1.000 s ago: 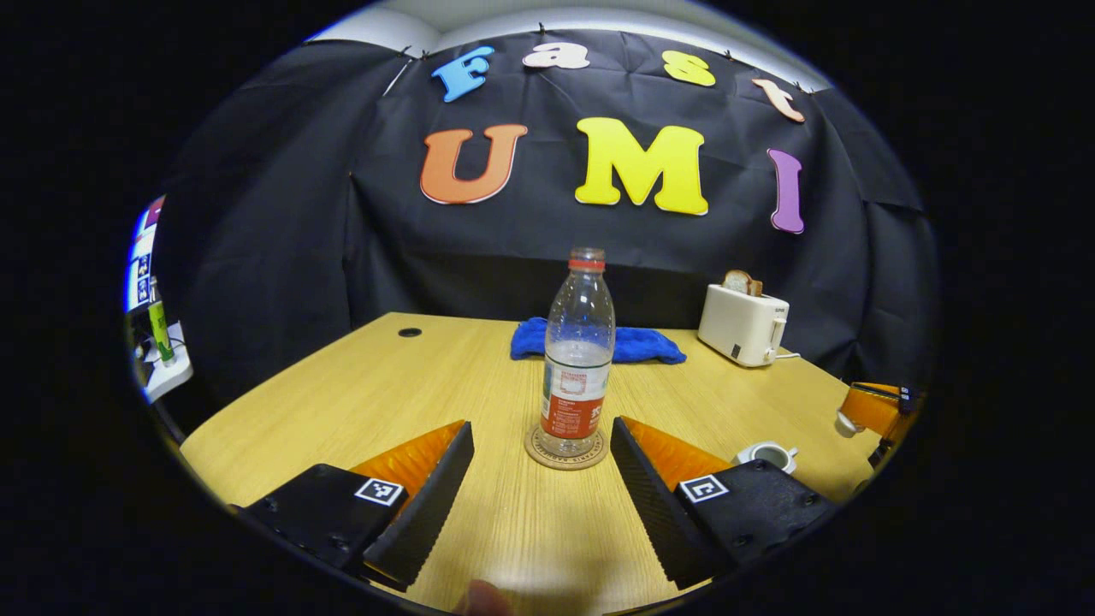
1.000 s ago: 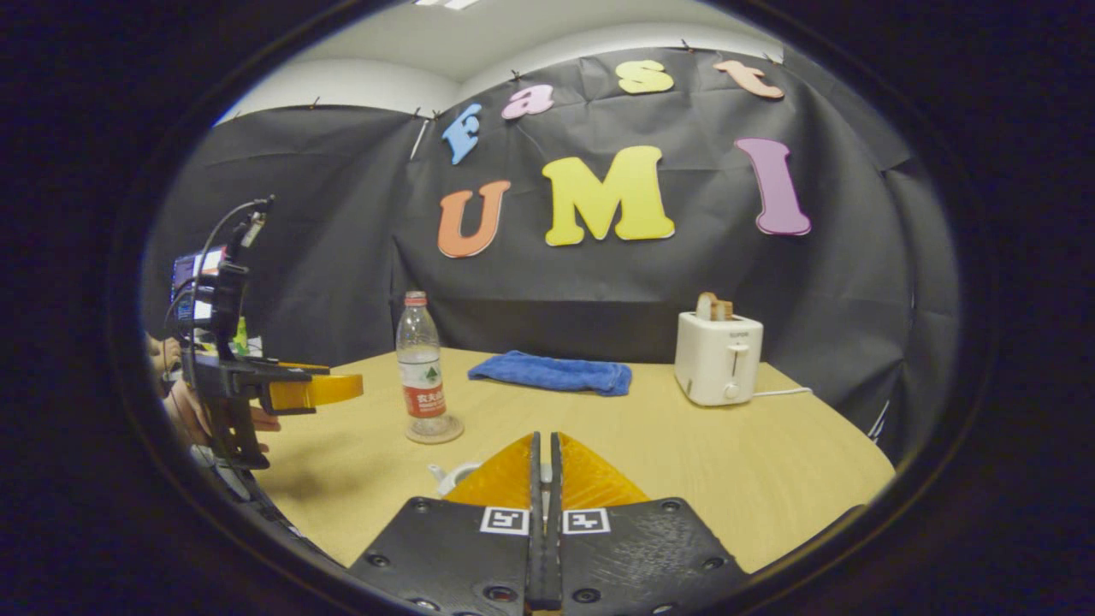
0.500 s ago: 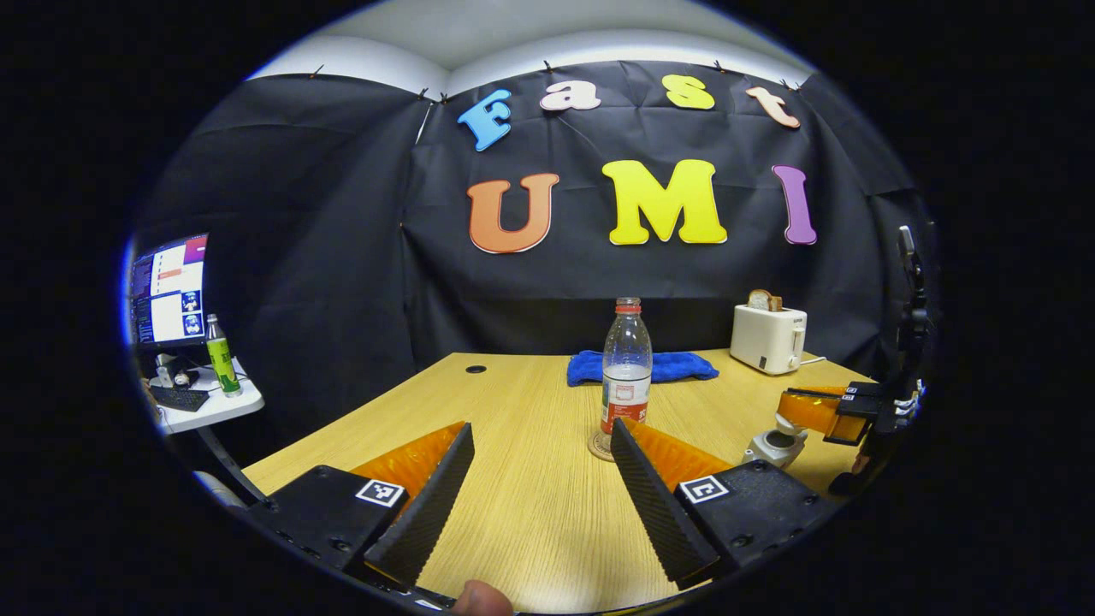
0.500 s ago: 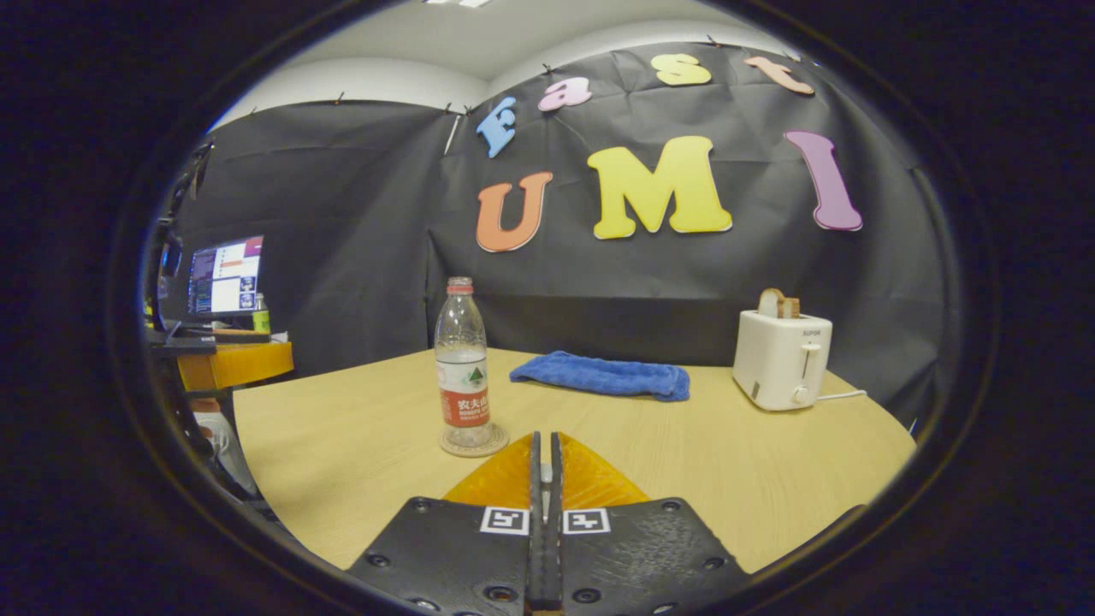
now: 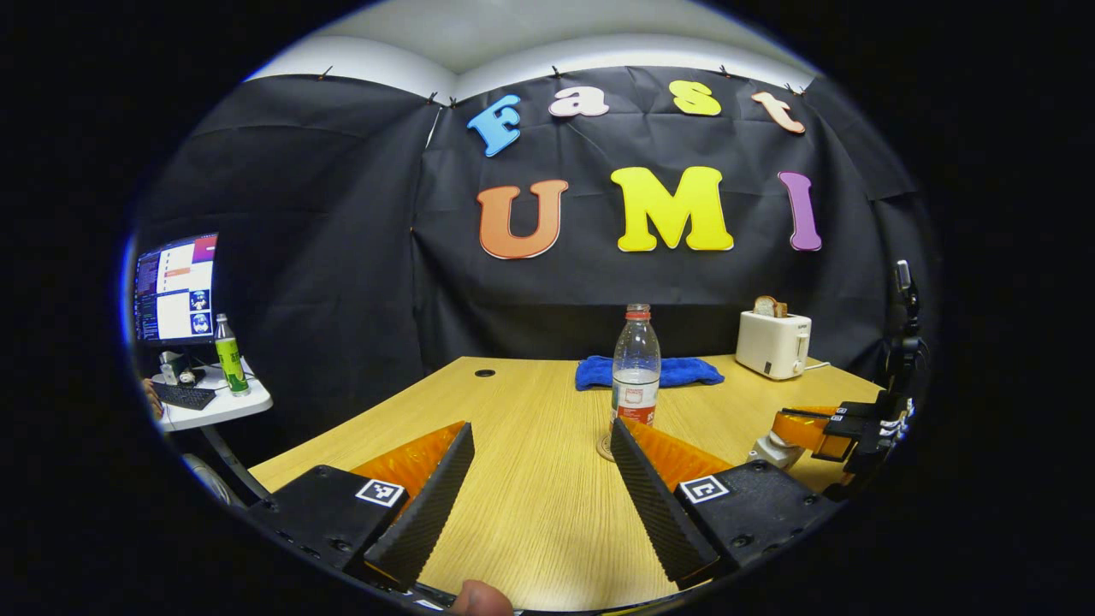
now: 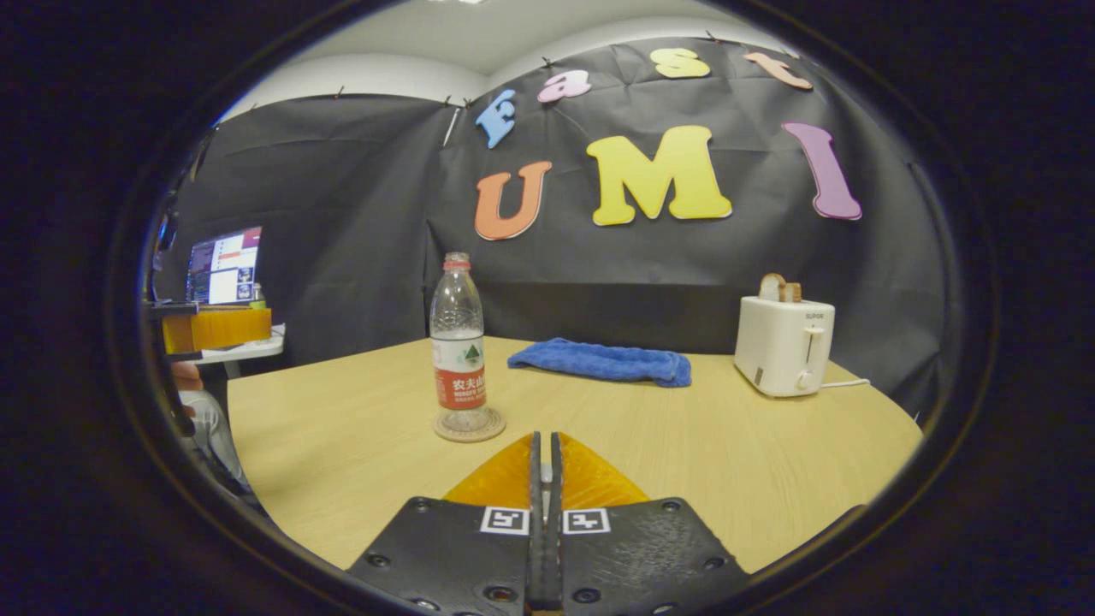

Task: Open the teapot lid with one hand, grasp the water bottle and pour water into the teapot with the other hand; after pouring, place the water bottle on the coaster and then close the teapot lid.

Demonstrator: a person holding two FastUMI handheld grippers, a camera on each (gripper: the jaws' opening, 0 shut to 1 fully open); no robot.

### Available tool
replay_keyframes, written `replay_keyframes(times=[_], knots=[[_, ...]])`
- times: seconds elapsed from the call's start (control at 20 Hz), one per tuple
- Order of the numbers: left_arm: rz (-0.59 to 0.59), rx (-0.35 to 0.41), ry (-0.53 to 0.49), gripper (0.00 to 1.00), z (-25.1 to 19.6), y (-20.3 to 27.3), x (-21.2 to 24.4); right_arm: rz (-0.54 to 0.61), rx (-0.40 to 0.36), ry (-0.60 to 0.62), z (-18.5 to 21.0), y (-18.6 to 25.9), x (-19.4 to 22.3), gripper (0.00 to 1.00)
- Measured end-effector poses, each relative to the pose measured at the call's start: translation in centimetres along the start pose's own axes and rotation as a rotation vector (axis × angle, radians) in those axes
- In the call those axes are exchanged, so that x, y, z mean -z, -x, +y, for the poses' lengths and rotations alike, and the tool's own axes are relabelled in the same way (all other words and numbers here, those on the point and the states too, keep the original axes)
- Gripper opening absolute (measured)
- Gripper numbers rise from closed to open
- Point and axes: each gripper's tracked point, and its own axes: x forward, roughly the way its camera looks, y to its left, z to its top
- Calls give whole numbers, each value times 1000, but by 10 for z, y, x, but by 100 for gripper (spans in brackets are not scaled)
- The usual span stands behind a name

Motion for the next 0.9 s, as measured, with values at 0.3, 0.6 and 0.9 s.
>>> replay_keyframes(times=[0.3, 0.6, 0.9], knots=[[-32, 12, 5, 100, -22, 3, -11, -58, 43, -8, -7, 19, -26, 61], [-135, 82, -1, 100, -87, 16, -31, -217, 252, 4, -50, 98, -95, 97], [-189, 148, -2, 100, -124, 41, -39, -263, 405, 44, -64, 178, -108, 97]])
